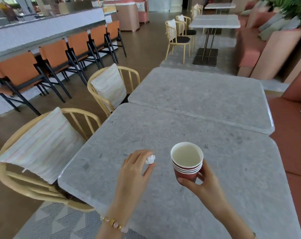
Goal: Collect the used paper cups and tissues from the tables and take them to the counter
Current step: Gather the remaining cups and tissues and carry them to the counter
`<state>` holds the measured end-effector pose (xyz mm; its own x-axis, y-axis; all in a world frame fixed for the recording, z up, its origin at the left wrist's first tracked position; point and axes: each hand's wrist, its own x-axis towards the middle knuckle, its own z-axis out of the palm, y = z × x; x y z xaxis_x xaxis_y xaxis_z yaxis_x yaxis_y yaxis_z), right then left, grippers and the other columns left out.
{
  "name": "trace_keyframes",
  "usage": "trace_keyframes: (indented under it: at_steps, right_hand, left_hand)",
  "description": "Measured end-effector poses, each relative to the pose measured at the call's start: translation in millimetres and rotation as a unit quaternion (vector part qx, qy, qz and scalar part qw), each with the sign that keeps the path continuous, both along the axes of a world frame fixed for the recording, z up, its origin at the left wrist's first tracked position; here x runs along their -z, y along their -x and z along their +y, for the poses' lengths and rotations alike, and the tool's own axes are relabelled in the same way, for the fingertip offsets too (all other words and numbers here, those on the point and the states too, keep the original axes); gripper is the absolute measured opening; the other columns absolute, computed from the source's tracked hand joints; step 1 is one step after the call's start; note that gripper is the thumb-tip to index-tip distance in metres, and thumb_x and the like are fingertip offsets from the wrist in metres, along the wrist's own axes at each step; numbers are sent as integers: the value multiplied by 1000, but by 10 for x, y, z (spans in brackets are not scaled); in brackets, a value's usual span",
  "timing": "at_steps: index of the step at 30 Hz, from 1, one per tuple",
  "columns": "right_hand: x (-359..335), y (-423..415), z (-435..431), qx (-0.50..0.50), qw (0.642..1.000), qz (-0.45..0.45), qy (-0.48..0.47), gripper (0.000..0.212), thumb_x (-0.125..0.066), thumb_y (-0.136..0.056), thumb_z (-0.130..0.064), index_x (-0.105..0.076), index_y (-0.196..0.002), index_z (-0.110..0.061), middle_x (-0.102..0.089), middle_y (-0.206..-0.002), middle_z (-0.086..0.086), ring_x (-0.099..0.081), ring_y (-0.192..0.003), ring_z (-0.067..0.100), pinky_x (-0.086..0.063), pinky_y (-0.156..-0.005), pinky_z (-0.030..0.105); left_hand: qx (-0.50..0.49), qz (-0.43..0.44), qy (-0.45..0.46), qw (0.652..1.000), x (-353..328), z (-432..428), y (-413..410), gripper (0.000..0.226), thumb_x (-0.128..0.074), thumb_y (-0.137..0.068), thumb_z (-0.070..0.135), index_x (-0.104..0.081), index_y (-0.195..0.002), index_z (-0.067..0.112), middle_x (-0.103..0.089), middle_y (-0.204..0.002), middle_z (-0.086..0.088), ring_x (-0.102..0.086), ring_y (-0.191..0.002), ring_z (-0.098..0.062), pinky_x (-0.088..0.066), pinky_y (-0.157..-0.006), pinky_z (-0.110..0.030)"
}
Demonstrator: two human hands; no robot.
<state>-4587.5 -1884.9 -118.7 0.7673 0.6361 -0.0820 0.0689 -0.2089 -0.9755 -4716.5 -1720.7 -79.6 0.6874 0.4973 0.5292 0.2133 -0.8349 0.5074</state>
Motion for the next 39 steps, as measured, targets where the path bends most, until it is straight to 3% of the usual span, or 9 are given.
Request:
trace_keyframes:
  at_steps: [5, 11, 17, 22, 26, 31, 36, 39]
  right_hand:
    - [-101, 14, -33, -75, 997, -9, -11, 65, -86, -64, -18, -50, -108, -50, -65, -107, -26, -60, -100, -9, -48, -73, 11]
    - [-181, 169, -1, -180, 983, -16, -20, 65, -84, -66, -13, -48, -107, -47, -64, -109, -20, -61, -97, -9, -48, -73, 9]
    - [-238, 517, 185, -282, 959, -14, -37, 59, -84, -66, -16, -51, -107, -43, -65, -109, -18, -62, -101, 0, -50, -76, 16]
    - [-299, 953, 397, -346, 937, -14, -55, 64, -84, -66, -17, -47, -107, -51, -60, -110, -25, -59, -98, -8, -47, -69, 4]
    - [-353, 1397, 656, -405, 913, -5, -59, 68, -84, -68, -17, -43, -116, -43, -55, -114, -24, -56, -101, -2, -46, -66, 2]
    - [-376, 2098, 1062, -453, 888, 12, -74, 61, -83, -67, -10, -50, -111, -35, -62, -107, -19, -62, -96, -4, -49, -70, 8]
    - [-365, 2832, 1412, -499, 862, 38, -80, 66, -83, -68, -9, -50, -119, -34, -65, -113, -13, -64, -101, 4, -51, -86, 23]
    - [-390, 3195, 1583, -515, 853, 34, -82, 65, -84, -66, -12, -51, -116, -37, -65, -110, -16, -63, -98, -3, -50, -81, 16]
  left_hand:
    - [-72, 8, -18, 997, -160, -248, 227, 27, -77, -73, 7, -65, -98, 10, -67, -98, -2, -64, -85, -21, -56, -70, -39]
    - [-186, 14, -16, 982, -317, -612, 583, 24, -74, -77, 12, -63, -98, 12, -66, -99, 0, -64, -84, -21, -55, -67, -41]
    - [-300, 2, -22, 954, -454, -900, 1155, 26, -76, -74, 11, -67, -99, 11, -67, -100, 0, -65, -83, -21, -56, -65, -39]
    - [-377, -14, -39, 925, -564, -994, 1662, 30, -78, -72, 8, -66, -99, 11, -67, -100, 1, -65, -84, -20, -56, -66, -40]
    - [-433, -16, -58, 899, -606, -944, 2144, 30, -77, -74, 11, -66, -101, 12, -67, -101, 1, -64, -85, -19, -56, -65, -38]
    - [-484, -15, -68, 872, -568, -776, 2878, 28, -75, -76, 13, -65, -101, 15, -66, -101, 6, -63, -85, -16, -53, -67, -32]
    - [-525, -25, -70, 848, -520, -592, 3594, 30, -74, -77, 15, -61, -102, 23, -63, -102, 13, -60, -84, -9, -53, -67, -33]
    - [-534, -22, -70, 842, -530, -475, 3921, 28, -73, -78, 19, -61, -102, 24, -62, -103, 14, -59, -84, -8, -53, -68, -33]
